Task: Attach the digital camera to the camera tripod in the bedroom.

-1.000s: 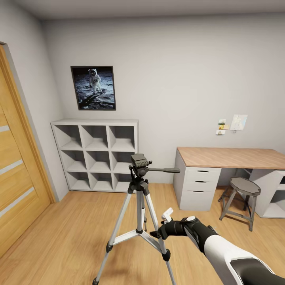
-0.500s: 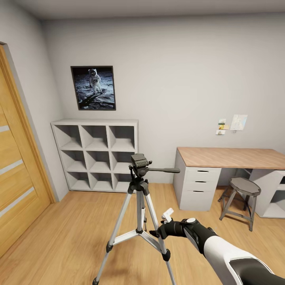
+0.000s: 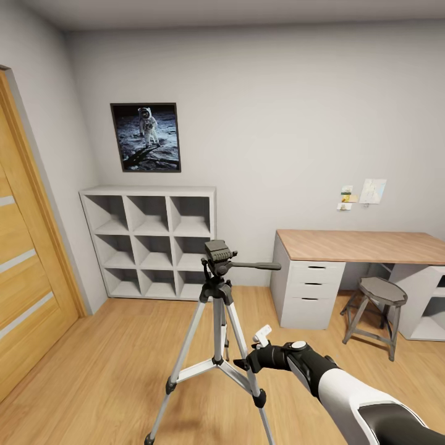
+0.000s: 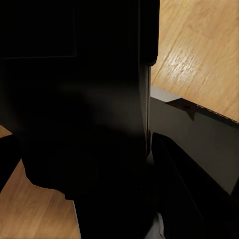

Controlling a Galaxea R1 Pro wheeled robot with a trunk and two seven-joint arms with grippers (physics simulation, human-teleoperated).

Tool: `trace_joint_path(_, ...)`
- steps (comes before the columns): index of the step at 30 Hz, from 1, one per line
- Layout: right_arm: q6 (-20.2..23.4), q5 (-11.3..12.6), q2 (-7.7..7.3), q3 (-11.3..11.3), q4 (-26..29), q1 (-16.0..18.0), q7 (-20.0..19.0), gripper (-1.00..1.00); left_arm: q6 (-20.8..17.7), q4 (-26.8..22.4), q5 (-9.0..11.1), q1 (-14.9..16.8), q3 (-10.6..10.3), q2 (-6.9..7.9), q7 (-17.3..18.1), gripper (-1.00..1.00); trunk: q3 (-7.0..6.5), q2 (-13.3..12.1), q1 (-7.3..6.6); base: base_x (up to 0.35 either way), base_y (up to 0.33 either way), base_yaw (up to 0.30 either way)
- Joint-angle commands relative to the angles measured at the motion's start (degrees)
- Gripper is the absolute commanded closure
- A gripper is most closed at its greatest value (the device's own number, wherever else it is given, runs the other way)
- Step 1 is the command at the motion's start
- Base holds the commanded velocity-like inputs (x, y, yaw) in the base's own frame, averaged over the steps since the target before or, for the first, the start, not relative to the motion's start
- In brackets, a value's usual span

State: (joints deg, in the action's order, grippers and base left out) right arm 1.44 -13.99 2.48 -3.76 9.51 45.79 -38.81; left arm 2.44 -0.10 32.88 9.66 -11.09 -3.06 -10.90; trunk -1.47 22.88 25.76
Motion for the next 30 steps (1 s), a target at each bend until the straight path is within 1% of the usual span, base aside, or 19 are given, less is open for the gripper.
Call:
trace_joint_path(1, 0.2, 0.2, -0.02, -0.4, 0.1, 0.0, -0.1, -1.0, 0.1, 0.0, 0.4, 0.0, -0.5, -0.02, -0.1, 1.0, 0.02, 0.0, 0.02, 0.0, 0.0, 0.0)
trace_joint_path(8, 0.2, 0.1, -0.02, -0.4, 0.1, 0.0, 0.1, -1.0, 0.1, 0.0, 0.4, 0.0, -0.5, -0.02, -0.1, 1.0, 0.02, 0.0, 0.02, 0.0, 0.0, 0.0)
trace_joint_path(12, 0.2, 0.7, -0.02, -0.3, 0.1, 0.0, 1.2, -1.0, 0.1, 0.0, 0.4, 0.0, -0.5, -0.02, -0.1, 1.0, 0.02, 0.0, 0.02, 0.0, 0.0, 0.0)
trace_joint_path(13, 0.3, 0.9, -0.02, -0.3, 0.1, 0.0, 1.5, 1.0, 0.1, 0.0, 0.4, 0.0, -0.5, -0.02, -0.1, 1.0, 0.02, 0.0, 0.02, 0.0, 0.0, 0.0)
trace_joint_path(15, 0.4, 1.7, -0.02, -0.4, 0.1, 0.0, 2.6, 1.0, 0.1, 0.0, 0.4, 0.0, -0.5, -0.02, -0.1, 1.0, 0.02, 0.0, 0.02, 0.0, 0.0, 0.0)
trace_joint_path(20, 0.5, 2.5, 0.04, -0.4, 0.1, 0.0, 4.1, 1.0, 0.1, 0.0, 0.4, 0.0, -0.5, -0.02, -0.1, 1.0, 0.02, 0.0, 0.02, 0.0, 0.0, 0.0)
trace_joint_path(30, 0.4, 2.5, 0.01, -0.4, 0.0, 0.0, 4.3, 1.0, 0.2, 0.0, 0.4, 0.0, -0.4, -0.02, -0.1, 1.0, 0.02, 0.0, 0.02, 0.0, 0.0, 0.0)
